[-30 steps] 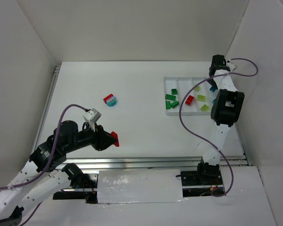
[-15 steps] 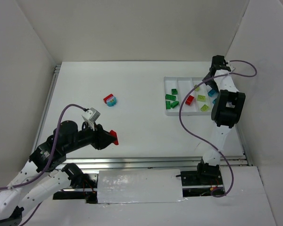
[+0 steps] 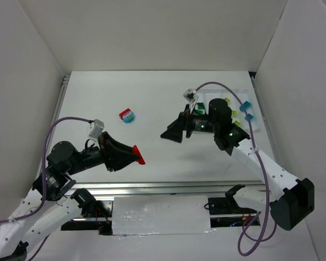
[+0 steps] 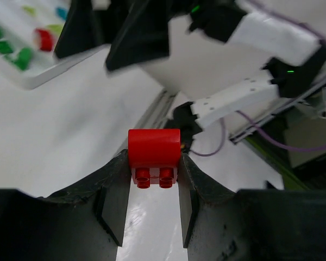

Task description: Sort the legos into containers by color

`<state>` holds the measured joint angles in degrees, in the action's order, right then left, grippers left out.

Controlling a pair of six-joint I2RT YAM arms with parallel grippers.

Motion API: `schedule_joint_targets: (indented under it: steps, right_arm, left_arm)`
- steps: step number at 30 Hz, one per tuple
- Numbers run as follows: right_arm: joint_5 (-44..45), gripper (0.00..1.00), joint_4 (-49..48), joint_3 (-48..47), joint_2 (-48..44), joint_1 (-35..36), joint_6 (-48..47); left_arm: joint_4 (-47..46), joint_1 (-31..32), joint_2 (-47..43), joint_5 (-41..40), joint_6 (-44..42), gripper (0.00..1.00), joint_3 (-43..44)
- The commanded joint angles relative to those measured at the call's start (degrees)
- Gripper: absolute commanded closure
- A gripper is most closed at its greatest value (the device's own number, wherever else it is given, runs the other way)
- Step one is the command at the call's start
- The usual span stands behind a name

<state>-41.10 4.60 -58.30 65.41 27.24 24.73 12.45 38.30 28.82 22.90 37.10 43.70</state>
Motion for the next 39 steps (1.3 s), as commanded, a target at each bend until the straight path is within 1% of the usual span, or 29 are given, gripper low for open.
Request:
schedule_joint_targets:
  steps: [1, 3, 4, 5, 10, 11, 12, 16, 19, 21, 22, 23, 24, 25, 26, 27, 28, 29, 31, 32, 34, 35, 36, 37, 38, 39]
  right_arm:
    - [-13.8, 0.0, -16.3, 8.6, -4.6, 6.1, 4.3]
    - [-12.4, 0.0, -20.7, 11.7, -7.7, 9.4, 7.6]
    - [-11.8, 0.0, -23.2, 13.0, -8.4, 10.5, 11.2]
    - [-11.7, 0.0, -27.9, 14.1, -9.1, 11.3, 12.4]
    - [-8.6, 0.01, -31.0, 15.8, -10.0, 19.3, 12.1]
    - [-9.0, 0.01, -34.2, 16.1, -9.9, 20.0, 13.0]
    - [-8.8, 0.01, -35.4, 16.0, -9.4, 20.8, 13.3]
    - [-5.5, 0.03, -33.7, 12.8, -7.4, 24.6, 11.4]
    - [-5.2, 0.06, -32.5, 9.6, -5.0, 25.5, 10.6]
    - [-5.1, 0.13, -33.0, 8.7, -3.9, 26.2, 10.7]
    - [-5.1, 0.22, -33.8, 8.4, -3.4, 26.8, 10.9]
    - [-5.3, 0.27, -34.2, 8.2, -3.1, 26.8, 11.0]
    - [-5.4, 0.36, -34.4, 8.0, -2.4, 27.1, 11.1]
    - [-5.4, 0.45, -34.8, 7.9, -2.1, 27.2, 11.4]
    - [-5.5, 0.63, -35.2, 7.9, -2.0, 27.3, 11.7]
    - [-5.4, 0.72, -35.4, 8.0, -1.5, 27.2, 11.7]
    - [-5.4, 0.89, -35.1, 8.0, -1.4, 27.2, 11.8]
    - [-5.2, 0.98, -34.7, 7.9, -1.2, 27.2, 11.8]
    - [-4.8, 1.0, -33.2, 8.2, -1.4, 27.2, 11.1]
    - [-3.9, 1.0, -32.7, 9.0, -1.6, 27.2, 11.0]
    - [-3.3, 1.0, -31.9, 10.3, -2.4, 27.2, 10.3]
    - [-2.3, 1.0, -31.2, 10.7, -2.7, 27.2, 10.0]
    - [-1.7, 1.0, -30.1, 10.8, -2.9, 26.9, 9.0]
    - [-1.0, 1.0, -27.4, 11.0, -3.0, 26.2, 8.5]
    - [1.7, 1.0, -25.2, 11.0, -3.4, 25.8, 7.7]
    - [4.2, 1.0, -25.2, 10.9, -3.5, 25.8, 5.7]
  left_arm:
    - [-18.4, -0.2, -1.0, 12.8, 6.6, 1.0, -1.5]
    - [-19.3, -0.2, -1.1, 12.6, 7.5, 1.0, -2.0]
    - [-19.3, -0.2, -1.1, 12.3, 7.8, 1.0, -2.0]
    - [-19.7, -0.2, -1.0, 12.2, 8.1, 1.0, -2.2]
    - [-21.8, -0.2, 0.4, 12.3, 11.2, 1.0, -3.6]
    - [-21.8, -0.2, 0.7, 12.3, 11.5, 1.0, -3.8]
    - [-21.9, -0.2, 0.9, 12.3, 12.1, 1.0, -4.0]
    - [-23.6, -0.1, 1.7, 13.5, 14.0, 1.0, -4.9]
    - [-24.0, -0.1, 1.9, 14.0, 14.5, 1.0, -4.9]
    - [-23.4, -0.2, 1.8, 13.8, 14.2, 1.0, -4.9]
    - [-22.9, -0.2, 1.7, 13.6, 14.1, 1.0, -4.8]
    - [-22.9, -0.2, 1.7, 13.3, 13.9, 1.0, -4.7]
    - [-22.4, -0.2, 1.8, 13.3, 13.4, 1.0, -4.6]
    - [-22.5, -0.2, 2.0, 13.5, 13.4, 1.0, -4.5]
    - [-22.5, -0.2, 2.3, 13.6, 13.4, 1.0, -4.5]
    - [-22.5, -0.2, 2.6, 13.8, 13.4, 1.0, -4.3]
    - [-22.3, -0.2, 2.8, 13.9, 13.3, 1.0, -4.2]
    - [-21.8, -0.2, 2.9, 13.8, 12.9, 1.0, -3.9]
    - [-18.8, -0.2, 2.7, 11.9, 11.2, 1.0, -2.7]
    - [-17.4, -0.1, 2.6, 10.8, 10.5, 0.97, -2.1]
    - [-12.7, -0.2, 2.3, 6.3, 8.2, 0.68, -0.2]
    - [-10.2, -0.2, 2.3, 4.1, 7.6, 0.48, 0.5]
    - [-8.1, -0.2, 2.2, -1.2, 6.2, 0.01, 2.0]
    - [-3.6, -0.2, 2.3, -4.1, 5.6, 0.0, 2.9]
    - [-0.4, -0.2, 2.6, -7.8, 4.5, 0.01, 3.9]
    - [3.4, -0.2, 3.5, -17.4, 4.2, 0.01, 7.1]
